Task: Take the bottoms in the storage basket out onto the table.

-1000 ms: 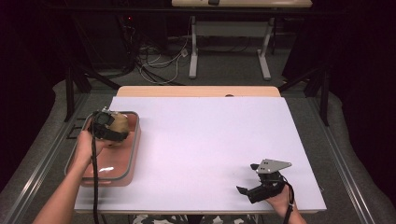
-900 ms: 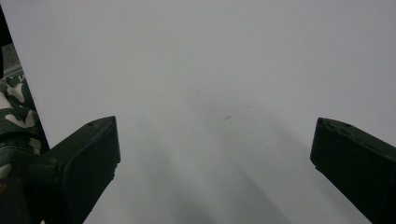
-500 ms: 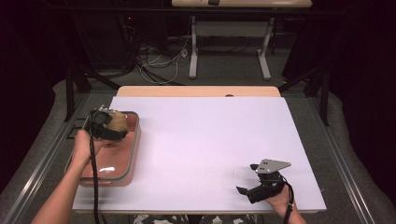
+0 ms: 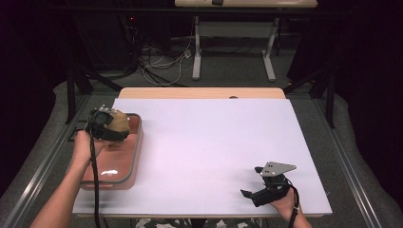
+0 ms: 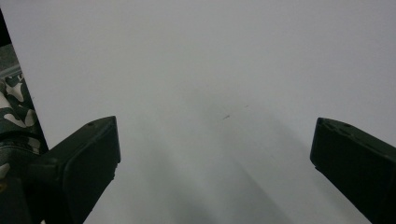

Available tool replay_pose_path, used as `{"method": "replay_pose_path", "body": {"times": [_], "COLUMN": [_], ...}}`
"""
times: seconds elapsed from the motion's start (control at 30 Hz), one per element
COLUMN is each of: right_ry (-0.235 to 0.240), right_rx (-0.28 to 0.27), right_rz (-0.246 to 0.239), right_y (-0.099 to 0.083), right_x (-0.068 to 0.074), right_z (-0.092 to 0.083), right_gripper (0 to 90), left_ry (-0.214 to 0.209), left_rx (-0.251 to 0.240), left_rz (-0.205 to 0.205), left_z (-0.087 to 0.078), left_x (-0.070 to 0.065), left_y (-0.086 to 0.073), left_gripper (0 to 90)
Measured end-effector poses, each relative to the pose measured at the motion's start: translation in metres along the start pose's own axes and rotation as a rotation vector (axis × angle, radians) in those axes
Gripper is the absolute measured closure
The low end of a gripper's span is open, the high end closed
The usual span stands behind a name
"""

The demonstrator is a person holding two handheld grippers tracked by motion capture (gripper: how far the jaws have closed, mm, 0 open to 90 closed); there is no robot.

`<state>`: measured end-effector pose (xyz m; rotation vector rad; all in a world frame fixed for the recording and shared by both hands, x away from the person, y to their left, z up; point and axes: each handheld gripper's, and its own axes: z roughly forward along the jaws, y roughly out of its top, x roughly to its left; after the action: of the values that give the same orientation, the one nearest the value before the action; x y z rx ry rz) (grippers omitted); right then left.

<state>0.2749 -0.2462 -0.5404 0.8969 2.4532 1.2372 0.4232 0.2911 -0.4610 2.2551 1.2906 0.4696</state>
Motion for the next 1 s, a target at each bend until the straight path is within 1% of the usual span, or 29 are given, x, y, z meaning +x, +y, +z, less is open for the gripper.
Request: {"method": "replay_pose_path", "body": {"times": [0.23,0.27,0.3,0.33,0.37,0.47,0.5,0.53,0.67,0.73,0.8,0.9,1.0], "right_ry": [0.002,0.001,0.003,0.002,0.000,0.000,0.001,0.001,0.002,0.003,0.001,0.004,0.003], "right_rx": [-0.001,-0.001,-0.001,0.001,0.001,0.000,0.000,0.001,0.003,0.006,0.003,0.006,0.002], "right_rz": [-0.001,0.000,-0.002,0.006,0.001,-0.001,-0.002,0.000,0.000,0.000,0.001,0.000,0.002], "right_y": [0.000,0.000,0.000,0.000,0.000,0.000,0.000,0.000,0.000,0.000,0.000,0.000,0.000], "right_x": [0.000,0.000,0.000,0.000,0.000,0.000,0.000,0.000,0.000,0.000,0.000,0.000,-0.001], "right_z": [0.000,0.000,0.000,0.000,0.000,0.000,0.000,0.000,0.000,0.001,0.001,0.001,0.001], "right_gripper": [1.2,1.2,1.2,1.2,1.2,1.2,1.2,1.2,1.2,1.2,1.2,1.2,1.2], "left_ry": [-0.002,0.010,0.011,0.011,0.004,0.004,0.010,0.008,0.004,0.010,0.005,0.001,0.005], "left_rx": [-0.005,-0.012,-0.012,-0.012,-0.010,-0.021,-0.017,-0.018,-0.021,-0.028,-0.029,-0.037,-0.040], "left_rz": [0.013,0.012,0.016,0.016,0.010,0.015,0.012,0.021,0.032,0.026,0.026,0.029,0.033], "left_z": [-0.003,-0.003,-0.003,-0.003,-0.004,-0.005,-0.006,-0.007,-0.008,-0.009,-0.010,-0.011,-0.013], "left_x": [-0.003,-0.004,-0.003,-0.003,-0.004,-0.004,-0.005,-0.005,-0.007,-0.008,-0.008,-0.010,-0.013], "left_y": [0.003,0.003,0.004,0.004,0.005,0.006,0.006,0.007,0.009,0.009,0.011,0.013,0.015], "left_gripper": [29.2,29.2,29.2,29.2,29.2,29.2,29.2,29.2,29.2,29.2,29.2,29.2,29.2]}}
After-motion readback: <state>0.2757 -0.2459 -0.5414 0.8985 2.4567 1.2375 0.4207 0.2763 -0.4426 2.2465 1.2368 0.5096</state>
